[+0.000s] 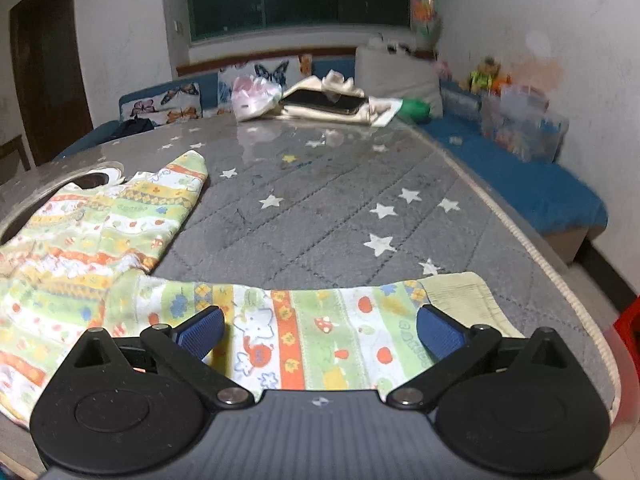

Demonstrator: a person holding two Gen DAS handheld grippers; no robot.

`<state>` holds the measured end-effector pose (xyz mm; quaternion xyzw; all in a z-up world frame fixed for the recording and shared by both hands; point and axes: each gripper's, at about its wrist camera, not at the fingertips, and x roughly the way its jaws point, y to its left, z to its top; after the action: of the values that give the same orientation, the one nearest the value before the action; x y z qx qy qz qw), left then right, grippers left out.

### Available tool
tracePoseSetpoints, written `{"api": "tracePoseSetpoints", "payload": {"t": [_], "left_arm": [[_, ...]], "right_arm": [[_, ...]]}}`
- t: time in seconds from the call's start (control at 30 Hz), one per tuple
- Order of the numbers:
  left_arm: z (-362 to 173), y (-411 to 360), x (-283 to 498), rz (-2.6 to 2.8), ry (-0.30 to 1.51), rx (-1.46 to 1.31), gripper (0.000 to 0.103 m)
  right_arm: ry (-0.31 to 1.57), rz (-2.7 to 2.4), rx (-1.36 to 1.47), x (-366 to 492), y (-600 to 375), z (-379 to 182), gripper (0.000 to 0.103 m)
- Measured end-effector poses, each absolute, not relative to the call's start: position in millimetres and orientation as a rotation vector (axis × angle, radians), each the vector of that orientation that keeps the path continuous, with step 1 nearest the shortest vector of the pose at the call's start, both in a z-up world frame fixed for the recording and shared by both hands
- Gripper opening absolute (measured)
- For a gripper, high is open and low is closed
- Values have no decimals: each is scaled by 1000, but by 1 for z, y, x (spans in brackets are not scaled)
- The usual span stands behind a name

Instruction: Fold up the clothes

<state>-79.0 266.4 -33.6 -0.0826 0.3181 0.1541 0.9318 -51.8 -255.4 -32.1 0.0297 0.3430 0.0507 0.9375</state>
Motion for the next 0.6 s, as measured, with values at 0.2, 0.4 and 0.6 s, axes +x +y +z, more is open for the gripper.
{"api": "tracePoseSetpoints", "payload": {"t": [0.2, 0.4, 0.6], "left_arm": [[-45, 264, -82, 320, 681, -140, 92], [-47, 264, -80, 324, 682, -135, 95], [-47, 265, -79, 325, 687, -136, 97]], "right_arm": [[690, 182, 67, -26, -233, -5, 103], [668, 327, -98, 15, -168, 8, 103], [712, 395, -199, 64, -116, -5, 103]]}}
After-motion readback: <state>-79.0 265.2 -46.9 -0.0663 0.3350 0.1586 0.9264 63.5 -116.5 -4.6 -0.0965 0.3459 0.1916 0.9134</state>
